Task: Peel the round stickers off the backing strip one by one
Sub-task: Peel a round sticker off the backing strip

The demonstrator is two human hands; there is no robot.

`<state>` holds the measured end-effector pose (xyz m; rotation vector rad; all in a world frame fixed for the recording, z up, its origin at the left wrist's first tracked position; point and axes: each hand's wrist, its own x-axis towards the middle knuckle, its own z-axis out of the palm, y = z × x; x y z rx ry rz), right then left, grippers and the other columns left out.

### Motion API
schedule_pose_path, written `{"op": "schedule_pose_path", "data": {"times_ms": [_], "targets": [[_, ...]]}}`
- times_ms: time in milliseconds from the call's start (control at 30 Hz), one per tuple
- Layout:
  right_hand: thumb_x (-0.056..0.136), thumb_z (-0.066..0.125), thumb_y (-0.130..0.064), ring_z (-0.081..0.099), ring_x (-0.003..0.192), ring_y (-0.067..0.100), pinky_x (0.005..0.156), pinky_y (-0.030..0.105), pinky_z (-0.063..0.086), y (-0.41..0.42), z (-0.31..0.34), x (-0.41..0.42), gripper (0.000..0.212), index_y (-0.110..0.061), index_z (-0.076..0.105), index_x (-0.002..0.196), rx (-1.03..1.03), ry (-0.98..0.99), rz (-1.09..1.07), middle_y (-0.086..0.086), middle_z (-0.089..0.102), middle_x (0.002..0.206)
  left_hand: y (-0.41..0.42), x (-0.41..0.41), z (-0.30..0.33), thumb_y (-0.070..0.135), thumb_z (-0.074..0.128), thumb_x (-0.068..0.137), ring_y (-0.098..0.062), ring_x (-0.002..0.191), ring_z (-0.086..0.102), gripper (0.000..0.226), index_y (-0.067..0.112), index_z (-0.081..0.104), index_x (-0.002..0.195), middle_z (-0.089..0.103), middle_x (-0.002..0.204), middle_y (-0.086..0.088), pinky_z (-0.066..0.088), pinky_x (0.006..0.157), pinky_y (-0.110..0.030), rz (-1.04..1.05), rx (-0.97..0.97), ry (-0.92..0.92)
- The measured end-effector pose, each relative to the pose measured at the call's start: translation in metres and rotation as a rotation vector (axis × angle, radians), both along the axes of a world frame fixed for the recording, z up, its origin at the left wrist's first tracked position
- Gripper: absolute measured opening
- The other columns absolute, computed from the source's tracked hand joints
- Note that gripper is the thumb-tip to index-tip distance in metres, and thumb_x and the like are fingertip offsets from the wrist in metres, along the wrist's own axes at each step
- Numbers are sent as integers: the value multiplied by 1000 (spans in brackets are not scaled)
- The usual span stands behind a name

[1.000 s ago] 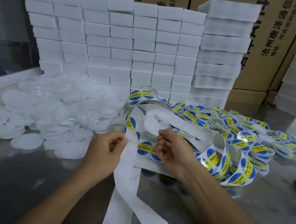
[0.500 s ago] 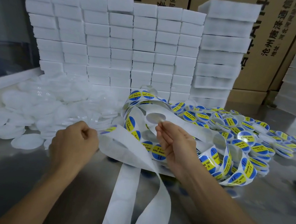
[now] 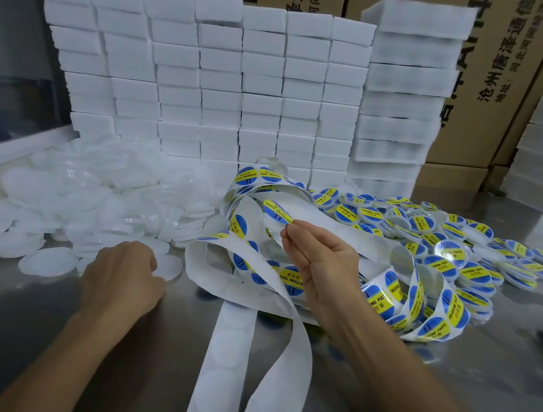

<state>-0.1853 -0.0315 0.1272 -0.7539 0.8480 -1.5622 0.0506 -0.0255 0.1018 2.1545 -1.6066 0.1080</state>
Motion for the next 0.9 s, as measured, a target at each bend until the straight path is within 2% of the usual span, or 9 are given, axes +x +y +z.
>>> {"op": "schedule_pose_path", "data": {"times_ms": [100, 167, 233, 333, 467, 567, 667, 767, 900], "targets": [[84, 72, -2, 75, 84, 19, 74, 22, 60, 0, -1, 0, 8, -9, 77, 81, -6, 27, -3, 12, 77, 85, 0, -3, 1, 20, 72, 78, -21, 65, 48, 15, 23, 61, 68, 55, 68, 3, 39, 60, -28, 13, -25, -1], [85, 72, -7, 75, 86, 20, 74, 22, 60, -1, -2, 0, 17, -14, 79, 71, -3, 43, -2, 10, 77, 85, -1, -3, -1, 13, 69, 79, -22, 65, 50, 9, 19, 67, 73, 62, 71, 0, 43, 61, -29, 14, -42, -13], [84, 74, -9, 75, 85, 18, 71, 21, 59, -2, -3, 0, 20, -17, 79, 67, 0, 79, -19, 8, 77, 84, -1, -4, -2, 5, 65, 78, -24, 70, 55, 16, 19, 72, 84, 67, 79, -4, 45, 64, -30, 12, -51, -16], [80, 78, -9, 75, 82, 15, 68, 20, 58, -4, -4, 0, 10, -17, 79, 74, -1, 150, -65, 3, 77, 82, -2, -4, -3, 2, 65, 78, -27, 83, 62, 25, 18, 69, 97, 68, 92, -5, 47, 68, -32, -5, -61, 15], [79, 79, -6, 75, 77, 13, 64, 18, 57, -5, -6, 0, 14, -18, 76, 86, -29, 215, -125, -2, 77, 79, 0, -3, -4, -1, 63, 78, -28, 87, 60, 31, 14, 66, 105, 68, 95, -8, 43, 69, -33, -22, -43, 35], [80, 78, -6, 75, 77, 13, 64, 17, 57, -5, -7, -1, 20, -18, 73, 95, -53, 211, -127, -2, 77, 80, 2, -5, -1, -4, 60, 78, -23, 72, 50, 26, 15, 67, 94, 58, 76, -1, 42, 66, -33, -1, -46, 21], [80, 78, -6, 75, 77, 12, 65, 19, 58, -6, -8, -1, 16, -18, 73, 91, -45, 201, -126, -3, 77, 79, 3, -7, 2, -2, 61, 79, -21, 72, 49, 23, 18, 67, 87, 57, 76, 1, 46, 73, -35, 7, -36, 24], [81, 78, -7, 75, 76, 13, 65, 19, 58, -7, -8, -1, 12, -17, 74, 86, -46, 200, -132, -1, 77, 78, 3, -6, 4, 2, 70, 77, -21, 73, 56, 20, 22, 67, 75, 67, 80, -1, 46, 69, -33, -26, -44, 161], [83, 76, -11, 74, 77, 13, 65, 19, 57, -7, -8, -1, 6, -17, 75, 84, -57, 218, -117, 1, 77, 79, 1, -5, 6, 11, 86, 65, -20, 76, 64, 23, 24, 67, 63, 70, 71, 3, 47, 69, -32, -85, -27, 373]]}}
